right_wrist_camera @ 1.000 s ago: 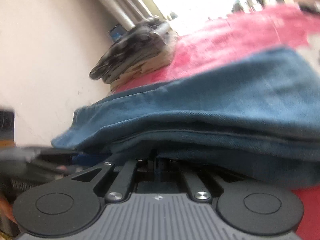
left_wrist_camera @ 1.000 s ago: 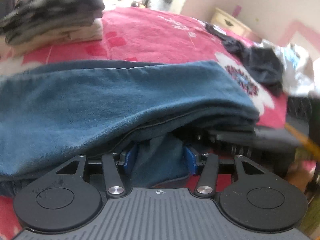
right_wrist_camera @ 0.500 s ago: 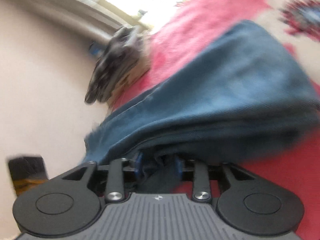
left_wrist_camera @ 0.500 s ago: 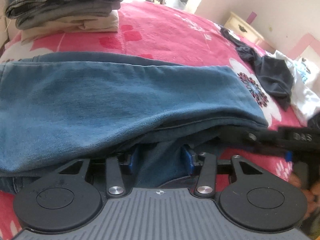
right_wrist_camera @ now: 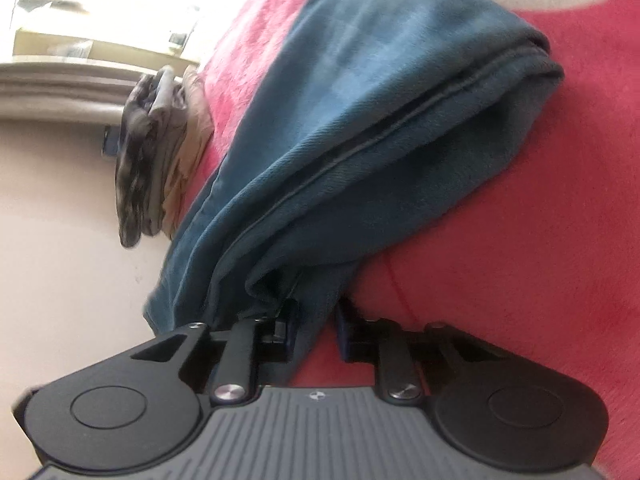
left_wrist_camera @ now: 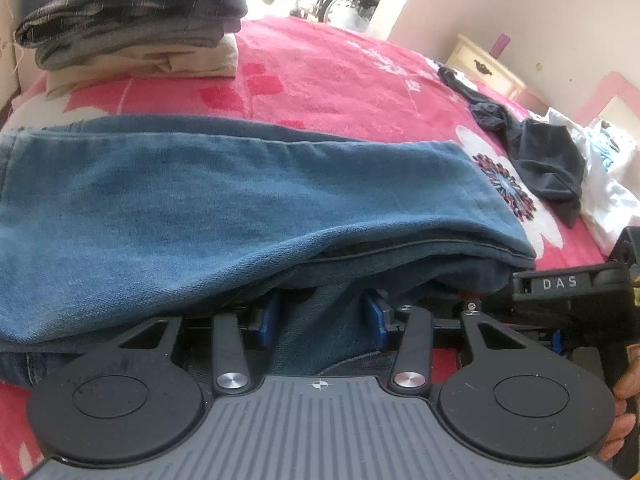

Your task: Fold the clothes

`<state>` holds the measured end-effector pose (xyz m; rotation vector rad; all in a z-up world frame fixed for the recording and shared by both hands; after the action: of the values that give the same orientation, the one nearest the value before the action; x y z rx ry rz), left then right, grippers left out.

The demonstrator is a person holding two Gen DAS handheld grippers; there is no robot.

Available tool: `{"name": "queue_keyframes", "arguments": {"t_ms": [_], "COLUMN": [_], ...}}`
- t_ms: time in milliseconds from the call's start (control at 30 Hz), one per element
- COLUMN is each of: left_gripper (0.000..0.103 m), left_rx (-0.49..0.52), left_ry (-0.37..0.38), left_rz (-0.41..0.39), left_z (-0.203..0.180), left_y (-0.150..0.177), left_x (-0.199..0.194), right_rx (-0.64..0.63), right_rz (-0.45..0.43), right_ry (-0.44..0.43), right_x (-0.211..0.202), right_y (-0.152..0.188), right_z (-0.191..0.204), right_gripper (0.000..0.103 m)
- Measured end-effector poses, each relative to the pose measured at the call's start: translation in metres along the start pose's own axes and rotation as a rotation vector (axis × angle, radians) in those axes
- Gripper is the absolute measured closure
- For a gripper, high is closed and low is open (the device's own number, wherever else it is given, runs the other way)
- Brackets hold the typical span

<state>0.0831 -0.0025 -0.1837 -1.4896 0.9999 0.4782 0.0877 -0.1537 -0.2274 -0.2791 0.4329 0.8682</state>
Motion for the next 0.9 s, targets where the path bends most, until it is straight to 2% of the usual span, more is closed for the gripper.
{"name": "queue_keyframes", "arguments": {"t_ms": [133,200,300,467,600,800,900], "left_gripper": [0.058,0.058,0.058,0.059,0.057,0.057,0.056], "left_rx": [0.014,0.033,0.069,0.139,0.282,0.286,0.29], "left_ry": [0.001,-0.01,-0.041,-0.125,-0.193,-0.173,-0.155], "left_rz": [-0.014,-0.024,-0.044,-0.067,-0.102,-0.107,-0.157], "left_z": [0.0,-0.002,-0.004,-0.007,-0.016,-0.011,-0.01], "left_y": [-0.001,-0.001,-0.002,-0.003,0.005,0.003,0.003], "left_x": [0.0,0.0,0.001,0.006,0.009,-0.003,-0.026], "right_rx": [0.018,-0.025,-0.057,-0.088,-0.075,-0.039,-0.011], "right_rz": [-0.015,-0.01,-0.007,-0.013,-0.015,-0.005,0.009], "right_ry": [-0.021,-0.005,0.006,-0.019,-0.061,-0.122,-0.14], "right_x": [0.007,0.012,0.008,-0.011,-0.02,-0.019,-0.02], "right_y": [0.0,0.001,0.006,0.011,0.009,0.002,-0.001], "right_z": [0.002,0.006,0.008,0.018,0.024,0.027,0.026], "right_gripper": [0.082,0.097,0.102,0.102,0.102,0.101,0.101]}}
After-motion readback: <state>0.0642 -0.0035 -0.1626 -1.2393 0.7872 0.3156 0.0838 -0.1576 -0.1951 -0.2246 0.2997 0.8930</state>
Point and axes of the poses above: each gripper's, at about its wrist camera, not at the fingertips, and x roughly the way its jaws point, z to its left, y to its underside, the point moved 10 cm from there along x, roughly the way its jaws point, and after that the axes turned 9 degrees about -y, right-handed, at the moved point
